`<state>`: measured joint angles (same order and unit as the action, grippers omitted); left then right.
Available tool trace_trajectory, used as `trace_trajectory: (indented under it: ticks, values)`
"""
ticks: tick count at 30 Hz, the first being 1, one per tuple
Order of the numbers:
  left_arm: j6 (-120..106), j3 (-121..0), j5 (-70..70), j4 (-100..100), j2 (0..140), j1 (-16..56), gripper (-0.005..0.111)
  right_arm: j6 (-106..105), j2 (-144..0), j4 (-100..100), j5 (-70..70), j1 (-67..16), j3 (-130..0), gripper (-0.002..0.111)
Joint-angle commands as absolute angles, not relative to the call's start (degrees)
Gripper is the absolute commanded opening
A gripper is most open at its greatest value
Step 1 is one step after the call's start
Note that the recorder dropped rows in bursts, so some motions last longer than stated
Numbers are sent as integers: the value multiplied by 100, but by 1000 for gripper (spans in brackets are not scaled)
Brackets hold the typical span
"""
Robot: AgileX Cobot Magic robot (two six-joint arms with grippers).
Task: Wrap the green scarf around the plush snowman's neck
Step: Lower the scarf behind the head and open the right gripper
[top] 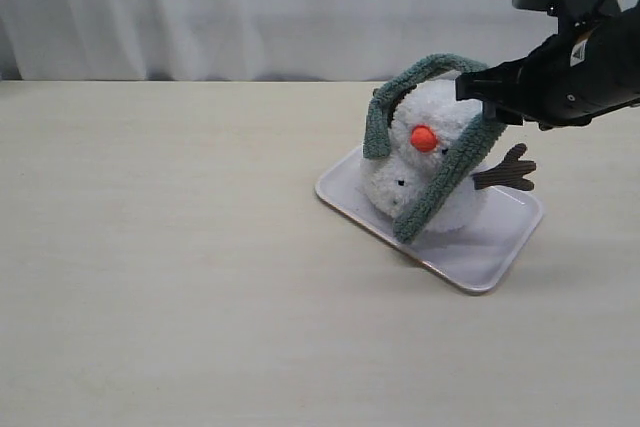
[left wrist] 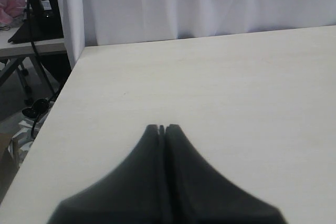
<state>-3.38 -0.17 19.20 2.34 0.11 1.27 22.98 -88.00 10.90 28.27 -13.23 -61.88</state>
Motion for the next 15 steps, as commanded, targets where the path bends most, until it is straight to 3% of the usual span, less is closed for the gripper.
trace_trajectory:
  ticks: [1, 8, 15]
  values:
    - [-363, 0, 1848, 232, 0, 103, 0, 2249, -8833, 970, 2453, -1206, -6157, 31]
    - [-363, 0, 1848, 232, 0, 103, 0, 2001, -9181, 810, 2366, -1206, -6157, 27]
    - [-363, 0, 1848, 232, 0, 103, 0, 2001, -9217, 768, 2284, -1206, -6157, 40]
